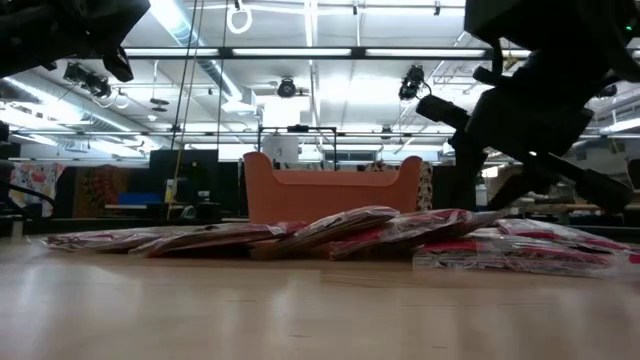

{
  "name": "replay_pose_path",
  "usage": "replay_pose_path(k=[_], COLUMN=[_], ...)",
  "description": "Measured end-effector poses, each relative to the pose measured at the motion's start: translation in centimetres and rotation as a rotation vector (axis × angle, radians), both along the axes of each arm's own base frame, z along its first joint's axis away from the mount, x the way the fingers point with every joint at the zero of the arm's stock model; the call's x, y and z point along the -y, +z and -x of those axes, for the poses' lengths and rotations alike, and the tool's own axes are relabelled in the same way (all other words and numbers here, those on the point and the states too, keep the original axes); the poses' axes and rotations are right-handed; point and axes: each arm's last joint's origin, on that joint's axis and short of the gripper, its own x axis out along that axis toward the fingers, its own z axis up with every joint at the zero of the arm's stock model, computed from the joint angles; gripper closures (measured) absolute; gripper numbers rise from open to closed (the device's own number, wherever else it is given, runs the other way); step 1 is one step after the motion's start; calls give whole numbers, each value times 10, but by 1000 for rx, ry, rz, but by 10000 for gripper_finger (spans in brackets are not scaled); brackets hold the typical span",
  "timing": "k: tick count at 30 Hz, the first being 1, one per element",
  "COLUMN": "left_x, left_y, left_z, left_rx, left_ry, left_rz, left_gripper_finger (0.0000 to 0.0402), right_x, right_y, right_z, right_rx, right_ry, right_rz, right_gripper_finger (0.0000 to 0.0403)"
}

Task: Sort popcorn bags into baskets
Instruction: Put the red popcorn bag into the orange bin

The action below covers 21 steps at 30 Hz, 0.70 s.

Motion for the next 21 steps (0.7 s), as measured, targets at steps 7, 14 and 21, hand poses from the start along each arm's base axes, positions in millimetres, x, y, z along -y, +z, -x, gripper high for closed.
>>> replay_pose_path(k=[7, 14, 21], left_x=[0, 0, 0], left_y=[0, 0, 0], left_z=[0, 0, 0], left_rx=[-3, -4, -2], left_ry=[18, 17, 9], left_rz=[-7, -7, 9], left_gripper_finger=[384, 384, 384], right_x=[6, 8, 12], right_y=[0, 27, 100], right_z=[-5, -1, -13], right_rx=[18, 15, 33], right_ry=[-43, -92, -297], right_rz=[-89, -93, -189], right_gripper_finger=[385, 387, 394])
